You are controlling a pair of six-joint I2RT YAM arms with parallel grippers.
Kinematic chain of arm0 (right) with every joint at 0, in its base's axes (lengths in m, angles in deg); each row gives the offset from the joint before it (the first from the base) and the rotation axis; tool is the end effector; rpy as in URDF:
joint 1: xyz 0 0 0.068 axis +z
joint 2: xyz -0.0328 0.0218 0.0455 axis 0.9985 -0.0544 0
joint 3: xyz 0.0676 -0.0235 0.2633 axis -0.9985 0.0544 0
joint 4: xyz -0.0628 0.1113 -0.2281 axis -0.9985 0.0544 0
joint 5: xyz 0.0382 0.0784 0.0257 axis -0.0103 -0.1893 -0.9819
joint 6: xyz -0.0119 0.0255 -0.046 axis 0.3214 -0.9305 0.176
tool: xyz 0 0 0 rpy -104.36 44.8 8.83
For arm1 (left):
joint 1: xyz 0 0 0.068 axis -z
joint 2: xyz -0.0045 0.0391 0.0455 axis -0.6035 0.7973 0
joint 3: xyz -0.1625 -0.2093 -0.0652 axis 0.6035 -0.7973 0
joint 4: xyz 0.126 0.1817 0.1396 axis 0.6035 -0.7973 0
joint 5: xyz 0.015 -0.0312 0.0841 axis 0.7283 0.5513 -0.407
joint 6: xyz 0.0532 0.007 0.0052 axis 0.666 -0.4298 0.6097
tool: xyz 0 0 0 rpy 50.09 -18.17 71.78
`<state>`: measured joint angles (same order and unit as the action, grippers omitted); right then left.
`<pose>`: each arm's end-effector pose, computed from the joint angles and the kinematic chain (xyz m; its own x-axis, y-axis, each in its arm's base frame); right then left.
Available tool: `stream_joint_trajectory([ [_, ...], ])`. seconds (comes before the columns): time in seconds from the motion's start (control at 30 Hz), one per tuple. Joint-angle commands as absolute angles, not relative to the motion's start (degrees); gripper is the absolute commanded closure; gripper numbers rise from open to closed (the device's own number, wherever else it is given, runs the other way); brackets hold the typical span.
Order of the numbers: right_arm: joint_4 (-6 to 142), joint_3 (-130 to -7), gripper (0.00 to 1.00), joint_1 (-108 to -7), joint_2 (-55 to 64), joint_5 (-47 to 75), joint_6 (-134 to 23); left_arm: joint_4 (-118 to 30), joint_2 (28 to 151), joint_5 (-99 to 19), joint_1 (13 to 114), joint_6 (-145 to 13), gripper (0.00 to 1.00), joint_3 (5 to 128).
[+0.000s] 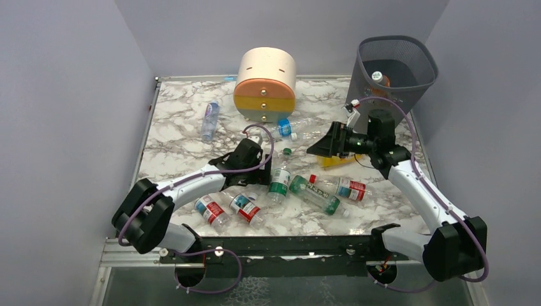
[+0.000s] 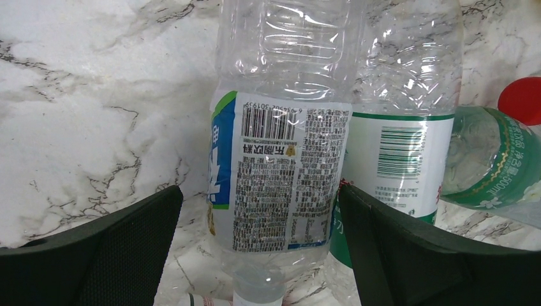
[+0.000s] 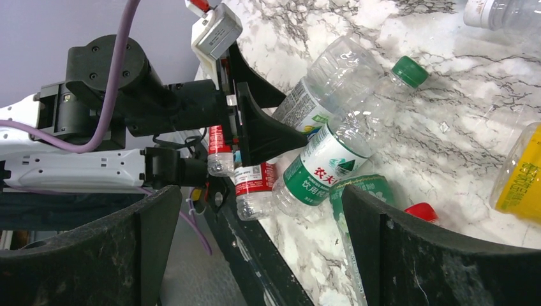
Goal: Put the plastic bottles in the bin
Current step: Pick up the plastic bottle at the center of the board.
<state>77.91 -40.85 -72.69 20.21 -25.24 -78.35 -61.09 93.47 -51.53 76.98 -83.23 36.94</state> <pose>0.2352 0.0864 0.2918 -0.7884 0.1516 -0.5962 -0.4631 0.4918 0.7373 0.2092 -0.1719 0.1887 -0.8235 0.0537 -0.5647 0.2406 0.9346 -0.2620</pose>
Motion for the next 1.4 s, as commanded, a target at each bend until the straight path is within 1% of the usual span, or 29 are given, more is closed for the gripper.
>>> stream_joint_trajectory([
  [0.0,75.6,-40.1,0.00,-72.4,19.7,-27.1,-78.9,-58.0,95.0,-50.2,76.9,-82.3,0.01,36.6],
  [0.13,75.6,-40.1,0.00,-72.4,19.3,-27.1,-78.9,-57.4,95.6,-50.1,77.1,-81.9,0.01,36.9],
  [0.23,75.2,-40.2,0.00,-72.4,18.8,-27.2,-79.2,-57.5,95.5,-50.1,77.2,-81.8,0.07,37.1],
  [0.5,74.1,-40.7,0.00,-72.4,17.2,-27.8,-79.8,-58.0,93.7,-49.8,77.4,-82.5,0.36,36.8],
  [0.63,73.4,-40.8,0.00,-72.4,16.2,-28.4,-80.3,-58.3,92.3,-50.0,77.4,-83.1,0.44,36.6],
  [0.9,72.8,-42.0,0.00,-72.4,14.5,-28.5,-80.6,-60.0,86.1,-48.5,77.4,-82.6,0.44,38.6],
  [1.13,71.6,-43.3,0.00,-72.3,11.8,-28.4,-81.6,-60.4,81.9,-41.7,77.5,-81.8,0.44,40.4],
  [1.37,69.8,-46.4,0.00,-72.0,8.4,-27.6,-83.5,-57.6,80.9,-34.8,77.8,-81.3,0.44,40.3],
])
